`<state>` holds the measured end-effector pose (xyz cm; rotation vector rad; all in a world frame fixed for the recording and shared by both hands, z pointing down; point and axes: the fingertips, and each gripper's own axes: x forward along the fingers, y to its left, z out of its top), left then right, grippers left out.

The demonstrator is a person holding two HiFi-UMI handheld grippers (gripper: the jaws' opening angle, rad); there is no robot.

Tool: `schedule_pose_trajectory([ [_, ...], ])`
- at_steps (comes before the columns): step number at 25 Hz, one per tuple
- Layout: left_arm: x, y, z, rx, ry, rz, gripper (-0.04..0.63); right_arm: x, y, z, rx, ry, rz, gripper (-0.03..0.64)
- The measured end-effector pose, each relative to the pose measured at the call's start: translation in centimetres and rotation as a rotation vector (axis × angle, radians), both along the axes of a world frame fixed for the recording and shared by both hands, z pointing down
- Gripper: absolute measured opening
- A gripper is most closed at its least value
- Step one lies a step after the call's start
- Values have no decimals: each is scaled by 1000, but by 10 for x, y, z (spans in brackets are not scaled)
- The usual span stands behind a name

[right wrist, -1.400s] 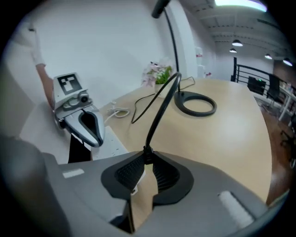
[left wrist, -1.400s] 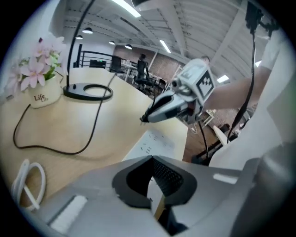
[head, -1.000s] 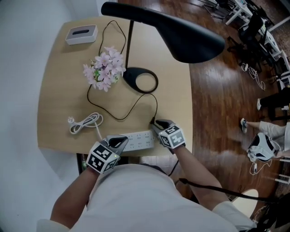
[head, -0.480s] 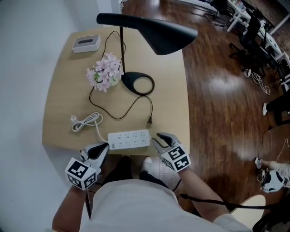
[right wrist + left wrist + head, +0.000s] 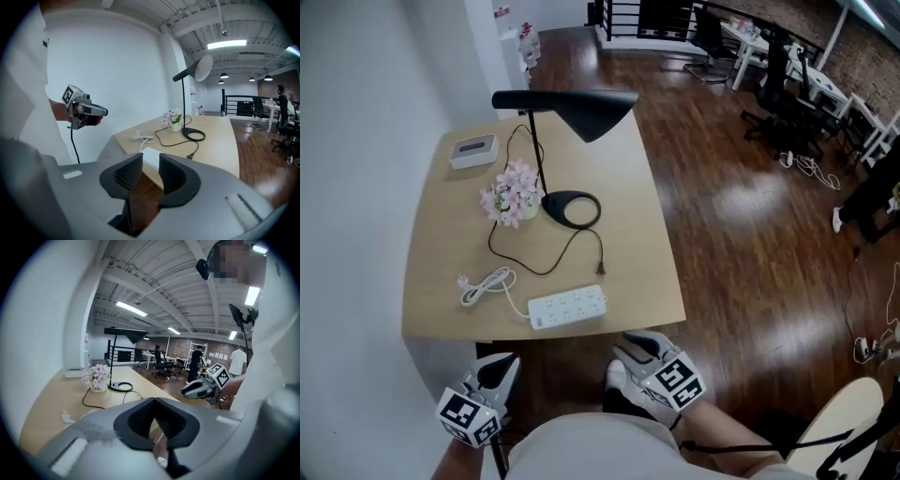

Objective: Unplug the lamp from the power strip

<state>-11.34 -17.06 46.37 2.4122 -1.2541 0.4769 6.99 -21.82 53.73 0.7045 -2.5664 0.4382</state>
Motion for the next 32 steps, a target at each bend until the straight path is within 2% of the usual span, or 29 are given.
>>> schedule_pose_trajectory([
  [2,-3,27,-7,25,31,25,3,-4,29,-12,17,-9,21,114],
  [7,-28,99,-16,101,129,26,3,-32,117,-33,38,-52,68,114],
  [11,-36,167,-13,125,166,95,3,-49,200,-42,36,-48,128,114],
  [15,-49,220,-9,112,171,150,3,-57,267,-50,50,-11,141,114],
  [21,-68,277,-20,171,168,105,3,-51,328,-65,109,-17,162,115],
  [26,-50,326,-24,223,123,114,3,-29,384,-82,177,-27,146,121],
  [32,-5,397,-32,244,120,99,3,5,456,-89,223,-40,122,124],
])
